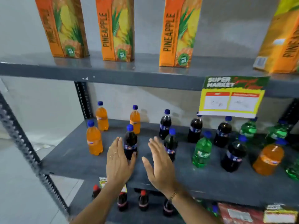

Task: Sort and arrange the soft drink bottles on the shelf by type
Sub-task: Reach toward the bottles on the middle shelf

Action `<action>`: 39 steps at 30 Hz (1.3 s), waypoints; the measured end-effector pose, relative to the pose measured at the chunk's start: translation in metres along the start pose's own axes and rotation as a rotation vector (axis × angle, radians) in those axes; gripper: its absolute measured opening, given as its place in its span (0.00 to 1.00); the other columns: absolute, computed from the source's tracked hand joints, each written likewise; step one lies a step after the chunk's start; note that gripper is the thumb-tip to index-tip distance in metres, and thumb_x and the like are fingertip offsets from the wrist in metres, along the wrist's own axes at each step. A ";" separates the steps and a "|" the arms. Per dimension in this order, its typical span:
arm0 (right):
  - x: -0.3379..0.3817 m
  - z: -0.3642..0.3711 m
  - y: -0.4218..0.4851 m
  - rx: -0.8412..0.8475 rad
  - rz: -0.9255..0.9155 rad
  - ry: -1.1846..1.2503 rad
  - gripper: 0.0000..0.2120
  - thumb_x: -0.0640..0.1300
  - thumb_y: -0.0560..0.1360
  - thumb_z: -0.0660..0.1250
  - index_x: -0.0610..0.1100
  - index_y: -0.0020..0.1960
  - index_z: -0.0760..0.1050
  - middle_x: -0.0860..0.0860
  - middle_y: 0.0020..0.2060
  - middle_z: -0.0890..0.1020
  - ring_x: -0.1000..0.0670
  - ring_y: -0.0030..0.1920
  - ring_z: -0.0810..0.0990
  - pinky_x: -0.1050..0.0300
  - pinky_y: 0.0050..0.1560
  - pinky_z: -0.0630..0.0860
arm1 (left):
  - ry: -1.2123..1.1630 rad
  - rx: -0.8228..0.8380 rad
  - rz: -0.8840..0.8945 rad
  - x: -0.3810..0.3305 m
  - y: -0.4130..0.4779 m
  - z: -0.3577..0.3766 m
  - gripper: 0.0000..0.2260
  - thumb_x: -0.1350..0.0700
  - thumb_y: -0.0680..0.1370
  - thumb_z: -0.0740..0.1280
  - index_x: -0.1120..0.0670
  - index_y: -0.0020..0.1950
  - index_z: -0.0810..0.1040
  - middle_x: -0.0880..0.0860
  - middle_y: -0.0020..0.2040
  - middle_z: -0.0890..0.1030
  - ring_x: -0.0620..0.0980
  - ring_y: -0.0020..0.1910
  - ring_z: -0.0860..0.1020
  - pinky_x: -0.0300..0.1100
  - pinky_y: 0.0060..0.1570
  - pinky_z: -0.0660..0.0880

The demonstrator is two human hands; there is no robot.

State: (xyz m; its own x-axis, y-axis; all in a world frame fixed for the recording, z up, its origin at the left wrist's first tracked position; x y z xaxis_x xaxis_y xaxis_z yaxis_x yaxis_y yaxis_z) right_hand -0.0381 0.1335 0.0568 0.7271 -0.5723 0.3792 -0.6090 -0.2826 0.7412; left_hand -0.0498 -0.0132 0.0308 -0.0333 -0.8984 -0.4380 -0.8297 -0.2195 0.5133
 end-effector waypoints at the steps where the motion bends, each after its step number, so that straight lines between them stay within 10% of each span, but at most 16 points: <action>1: -0.007 0.008 -0.001 0.020 0.102 0.035 0.25 0.55 0.78 0.56 0.41 0.68 0.63 0.46 0.68 0.70 0.51 0.71 0.61 0.58 0.71 0.60 | 0.021 0.092 -0.077 0.007 -0.002 0.010 0.41 0.35 0.70 0.50 0.64 0.72 0.58 0.63 0.72 0.64 0.61 0.72 0.62 0.52 0.71 0.59; 4: -0.021 0.051 0.001 0.166 0.442 0.225 0.32 0.62 0.74 0.56 0.43 0.71 0.58 0.46 0.71 0.66 0.52 0.71 0.61 0.68 0.67 0.54 | 0.099 0.329 -0.183 0.037 -0.007 0.037 0.50 0.30 0.63 0.43 0.62 0.75 0.50 0.59 0.76 0.55 0.57 0.76 0.51 0.48 0.74 0.50; 11: -0.041 0.116 0.032 0.154 0.686 0.430 0.26 0.48 0.65 0.74 0.50 0.60 0.68 0.49 0.54 0.78 0.49 0.55 0.77 0.50 0.57 0.76 | 0.276 0.506 -0.135 0.053 -0.009 0.063 0.40 0.36 0.74 0.54 0.59 0.76 0.43 0.57 0.78 0.48 0.55 0.76 0.43 0.51 0.75 0.44; 17: -0.044 0.103 0.017 0.005 0.722 0.469 0.25 0.41 0.67 0.74 0.48 0.55 0.63 0.60 0.43 0.75 0.53 0.46 0.77 0.77 0.42 0.69 | 0.297 0.486 -0.128 0.055 -0.010 0.064 0.39 0.35 0.74 0.51 0.60 0.76 0.47 0.57 0.78 0.50 0.56 0.76 0.45 0.51 0.75 0.45; 28: -0.095 -0.021 -0.063 -0.368 0.669 0.231 0.28 0.52 0.71 0.66 0.44 0.65 0.60 0.52 0.54 0.70 0.54 0.55 0.72 0.71 0.57 0.67 | 0.287 0.484 -0.125 0.012 -0.007 0.084 0.35 0.38 0.77 0.51 0.63 0.74 0.53 0.60 0.76 0.56 0.58 0.75 0.51 0.51 0.75 0.50; 31: -0.116 -0.036 -0.071 -0.313 0.719 0.142 0.33 0.56 0.73 0.63 0.43 0.70 0.54 0.45 0.63 0.67 0.45 0.62 0.72 0.56 0.61 0.71 | 0.241 0.491 -0.133 -0.015 -0.014 0.096 0.35 0.39 0.77 0.52 0.63 0.74 0.53 0.60 0.76 0.55 0.59 0.75 0.50 0.52 0.75 0.48; 39: -0.133 -0.066 -0.083 -0.194 0.655 0.058 0.38 0.66 0.70 0.61 0.42 0.69 0.58 0.46 0.61 0.69 0.48 0.63 0.70 0.53 0.62 0.71 | 0.236 0.463 -0.151 -0.025 -0.020 0.104 0.33 0.39 0.77 0.52 0.61 0.74 0.55 0.58 0.77 0.55 0.57 0.76 0.50 0.50 0.75 0.47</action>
State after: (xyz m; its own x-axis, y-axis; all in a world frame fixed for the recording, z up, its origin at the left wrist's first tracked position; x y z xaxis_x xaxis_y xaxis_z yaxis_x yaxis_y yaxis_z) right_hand -0.0634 0.2837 -0.0191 0.2474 -0.5345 0.8081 -0.8650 0.2540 0.4328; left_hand -0.0905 0.0532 -0.0450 0.1873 -0.9425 -0.2767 -0.9762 -0.2101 0.0547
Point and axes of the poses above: each hand's wrist, its own y-axis towards the middle knuckle, its own z-axis out of the palm, x = y × z, the point moved 6 cm from there along y, towards the middle knuckle
